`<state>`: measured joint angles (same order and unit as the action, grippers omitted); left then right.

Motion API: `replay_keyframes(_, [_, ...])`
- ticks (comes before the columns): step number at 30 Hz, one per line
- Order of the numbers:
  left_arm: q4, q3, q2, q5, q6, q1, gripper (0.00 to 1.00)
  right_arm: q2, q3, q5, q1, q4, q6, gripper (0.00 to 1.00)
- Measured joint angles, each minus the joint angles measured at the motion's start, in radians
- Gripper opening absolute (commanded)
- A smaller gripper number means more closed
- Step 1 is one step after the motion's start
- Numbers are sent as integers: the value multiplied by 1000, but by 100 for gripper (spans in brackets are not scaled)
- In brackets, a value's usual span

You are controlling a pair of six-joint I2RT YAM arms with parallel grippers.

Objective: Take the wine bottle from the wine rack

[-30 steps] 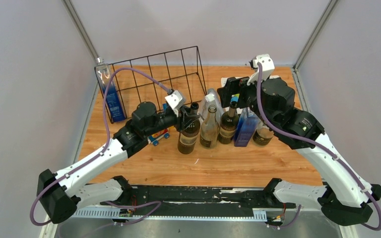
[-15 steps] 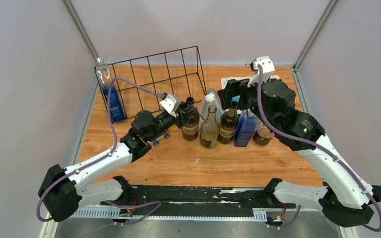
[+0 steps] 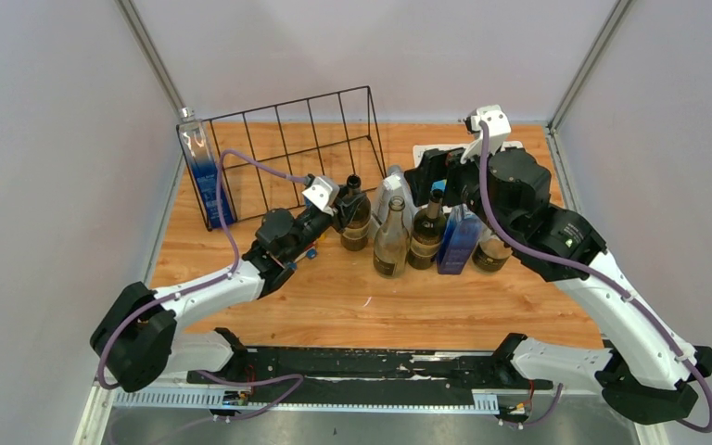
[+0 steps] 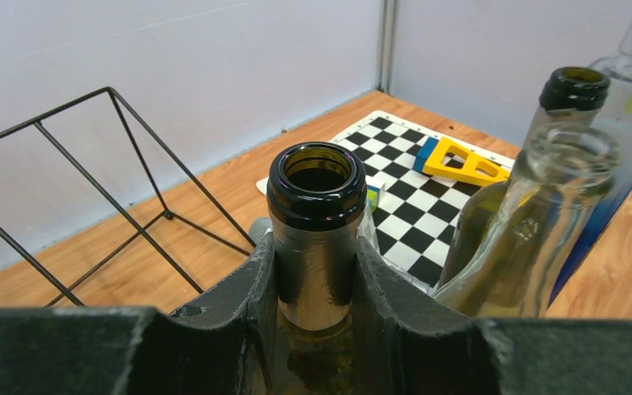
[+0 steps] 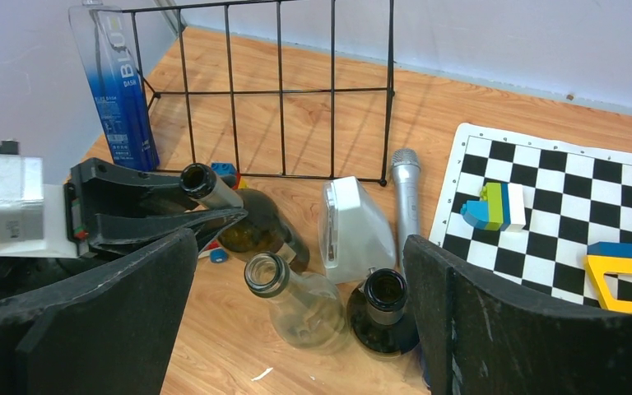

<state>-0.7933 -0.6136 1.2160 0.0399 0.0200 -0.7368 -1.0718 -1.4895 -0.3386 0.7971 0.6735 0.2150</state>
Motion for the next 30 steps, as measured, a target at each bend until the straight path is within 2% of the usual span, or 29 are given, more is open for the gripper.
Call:
replay_keyframes(13, [-111, 11, 91, 33, 80, 6, 0, -7, 4, 20, 0, 1, 0, 97])
replay_keyframes(17, [-119, 11, 106, 61, 105, 6, 7, -7, 4, 26, 0, 1, 0, 97])
replay_keyframes(20, [-115, 11, 111, 68, 108, 7, 15, -7, 4, 26, 0, 1, 0, 97])
replay_keyframes(22, [-114, 11, 112, 69, 108, 6, 25, -7, 4, 26, 0, 1, 0, 97])
replay_keyframes(23, [-113, 11, 112, 68, 108, 7, 34, -7, 4, 26, 0, 1, 0, 97])
replay_keyframes(27, [-111, 11, 112, 55, 107, 6, 52, -7, 4, 27, 0, 1, 0, 97])
replay_keyframes(30, [-120, 11, 112, 39, 109, 6, 58, -7, 4, 27, 0, 1, 0, 97])
